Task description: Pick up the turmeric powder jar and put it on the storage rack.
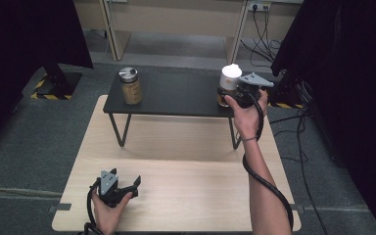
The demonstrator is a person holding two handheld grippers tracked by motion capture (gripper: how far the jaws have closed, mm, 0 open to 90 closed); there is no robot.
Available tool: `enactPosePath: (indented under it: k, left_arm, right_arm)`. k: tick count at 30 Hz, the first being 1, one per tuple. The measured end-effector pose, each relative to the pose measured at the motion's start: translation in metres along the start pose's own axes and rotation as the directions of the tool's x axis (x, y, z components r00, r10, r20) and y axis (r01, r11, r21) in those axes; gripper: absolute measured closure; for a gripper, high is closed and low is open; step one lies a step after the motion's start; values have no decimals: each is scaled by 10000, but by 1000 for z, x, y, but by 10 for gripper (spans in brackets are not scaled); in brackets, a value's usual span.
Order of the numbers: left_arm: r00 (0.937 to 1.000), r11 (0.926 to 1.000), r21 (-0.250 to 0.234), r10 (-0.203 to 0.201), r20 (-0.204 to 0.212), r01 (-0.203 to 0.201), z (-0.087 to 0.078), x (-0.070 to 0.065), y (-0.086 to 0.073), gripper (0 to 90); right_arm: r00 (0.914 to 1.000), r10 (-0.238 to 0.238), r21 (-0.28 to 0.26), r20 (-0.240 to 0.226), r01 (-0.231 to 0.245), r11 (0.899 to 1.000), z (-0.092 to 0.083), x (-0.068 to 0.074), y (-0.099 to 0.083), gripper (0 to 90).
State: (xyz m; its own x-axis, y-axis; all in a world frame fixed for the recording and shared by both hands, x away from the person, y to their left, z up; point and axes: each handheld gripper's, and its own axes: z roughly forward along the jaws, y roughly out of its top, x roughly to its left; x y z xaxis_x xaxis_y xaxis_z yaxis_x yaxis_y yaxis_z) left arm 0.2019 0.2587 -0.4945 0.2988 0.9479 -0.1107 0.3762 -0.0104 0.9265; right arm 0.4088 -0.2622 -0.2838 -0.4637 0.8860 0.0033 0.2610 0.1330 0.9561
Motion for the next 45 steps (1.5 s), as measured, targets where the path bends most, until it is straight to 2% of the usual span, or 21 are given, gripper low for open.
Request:
enactPosePath:
  k: [6,17,27,45]
  left_arm:
    - [10000,10000,-32,-11,-13,11,0,0,-1,11]
    - [10000,10000,-23,-16,-13,15,0,0,0,11]
    - [10000,10000,-40,-25,-3,25,0,0,-1,11]
    - [10000,10000,-33,19,-14,-19,0,0,-1,11]
  right_arm:
    - [10000,-40,-90,17,40,10000,0,1,-3,306]
    - [9997,231,-235,-24,-231,9995,0,-2,-7,306]
    - [9999,129,-247,2,-129,9996,0,0,-7,306]
    - [9997,258,-258,-57,-259,9993,0,-3,-7,306]
